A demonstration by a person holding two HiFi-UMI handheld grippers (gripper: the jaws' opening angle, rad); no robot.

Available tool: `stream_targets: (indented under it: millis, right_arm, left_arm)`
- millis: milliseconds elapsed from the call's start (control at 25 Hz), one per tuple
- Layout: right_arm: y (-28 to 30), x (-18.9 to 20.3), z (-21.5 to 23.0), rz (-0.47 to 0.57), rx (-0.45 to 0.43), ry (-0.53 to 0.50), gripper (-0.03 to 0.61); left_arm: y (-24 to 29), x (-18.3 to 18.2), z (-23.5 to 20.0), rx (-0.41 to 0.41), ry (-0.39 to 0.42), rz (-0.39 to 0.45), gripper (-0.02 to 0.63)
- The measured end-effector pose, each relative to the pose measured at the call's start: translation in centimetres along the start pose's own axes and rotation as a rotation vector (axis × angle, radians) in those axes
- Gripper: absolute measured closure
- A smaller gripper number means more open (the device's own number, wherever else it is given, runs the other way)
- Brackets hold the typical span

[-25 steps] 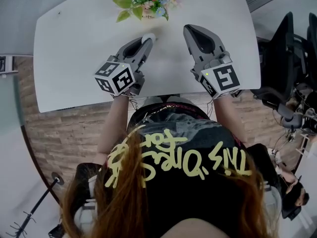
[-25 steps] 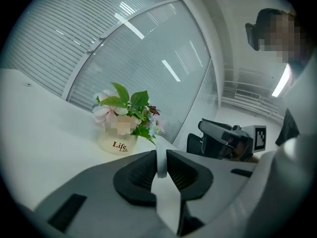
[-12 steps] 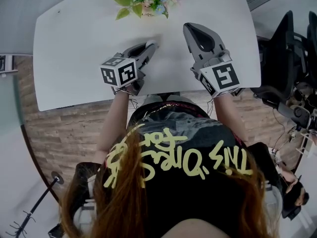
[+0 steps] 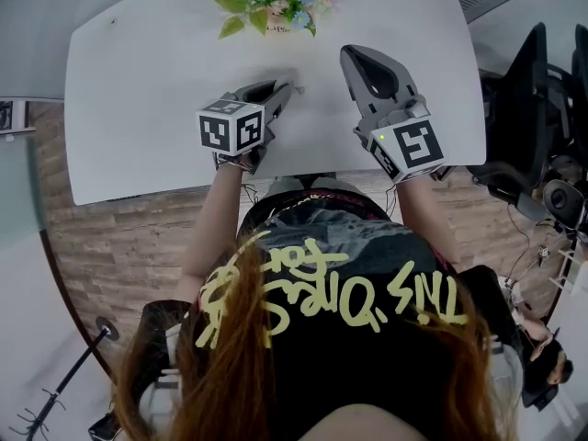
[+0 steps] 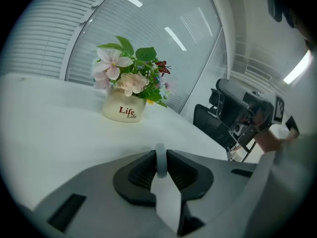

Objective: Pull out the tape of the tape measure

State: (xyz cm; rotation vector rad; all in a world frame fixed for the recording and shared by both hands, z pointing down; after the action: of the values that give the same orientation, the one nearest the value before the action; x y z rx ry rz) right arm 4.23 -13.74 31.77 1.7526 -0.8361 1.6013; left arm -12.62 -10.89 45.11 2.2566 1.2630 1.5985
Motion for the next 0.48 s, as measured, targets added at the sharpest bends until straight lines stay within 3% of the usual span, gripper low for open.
stream_targets:
  millis: [200,280,480]
  right_arm:
    - [0.13,-0.34,-0.35,-0.002,-0.007,0.017,0.575]
    - [0.16,-0.40,-0.39,-0.001,-0.006,0.021,0.575]
    - [0.08,-0.13,-0.16,0.009,-0.004,0.003,0.575]
  left_arm:
    - [0.27,0.00,-0.24,-0.080,0.099,-0.017,0.533]
    - [0.18,-0.10,-0.42,-0.096,0.107,0.001,0.466]
    - [-0.03,-0.40,-0.95,-0.118,0.112,0.030,0.396]
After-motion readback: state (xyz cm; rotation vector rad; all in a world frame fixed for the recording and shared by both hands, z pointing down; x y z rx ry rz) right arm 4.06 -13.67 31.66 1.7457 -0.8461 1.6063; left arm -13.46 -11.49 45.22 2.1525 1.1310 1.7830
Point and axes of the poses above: the fingertips, and each gripper's own axes: y forward along the fingers, z to its right, x out of its underside, the point moved 6 cm from there along -y, backward along the fingers
